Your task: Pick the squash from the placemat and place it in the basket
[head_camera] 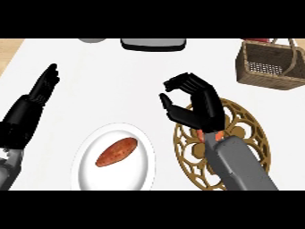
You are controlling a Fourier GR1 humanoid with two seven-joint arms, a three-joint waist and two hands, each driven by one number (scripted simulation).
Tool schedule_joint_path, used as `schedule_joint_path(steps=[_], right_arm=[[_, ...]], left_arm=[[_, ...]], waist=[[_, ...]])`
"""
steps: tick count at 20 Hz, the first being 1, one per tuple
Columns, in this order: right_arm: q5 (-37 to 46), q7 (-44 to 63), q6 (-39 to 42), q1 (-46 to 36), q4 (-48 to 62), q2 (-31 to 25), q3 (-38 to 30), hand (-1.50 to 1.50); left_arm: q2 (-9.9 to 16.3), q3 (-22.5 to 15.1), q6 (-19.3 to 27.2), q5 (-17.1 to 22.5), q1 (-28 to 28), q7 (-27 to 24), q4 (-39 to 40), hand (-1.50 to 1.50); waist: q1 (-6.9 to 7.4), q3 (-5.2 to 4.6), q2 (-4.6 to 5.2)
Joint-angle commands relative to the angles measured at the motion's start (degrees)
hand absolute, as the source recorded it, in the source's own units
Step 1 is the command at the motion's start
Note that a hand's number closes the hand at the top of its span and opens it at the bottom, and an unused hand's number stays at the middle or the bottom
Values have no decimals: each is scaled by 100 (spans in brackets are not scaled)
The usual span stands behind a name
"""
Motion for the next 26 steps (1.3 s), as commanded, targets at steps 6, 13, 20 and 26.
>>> schedule_joint_path(steps=[6, 13, 20, 26], right_arm=[[2226, 1889, -2661, -1669, 694, -406, 1017, -150], [2976, 4248, -515, -2631, 1381, -1837, 2090, -150], [1907, 5854, 2638, -3612, 825, -2309, 2362, -150], [889, 6968, 4038, -3916, 470, -2567, 1861, -150]], left_arm=[[-18, -15, 43, -276, 99, -256, 175, 0], [50, 148, 22, -192, 25, -142, 273, 0], [123, 304, -24, -185, 17, -262, 375, 0], [-61, 267, -64, -310, 232, -553, 447, 0]], waist=[[-177, -79, -143], [-281, -104, -208], [-284, -52, -155], [-242, -26, -55]])
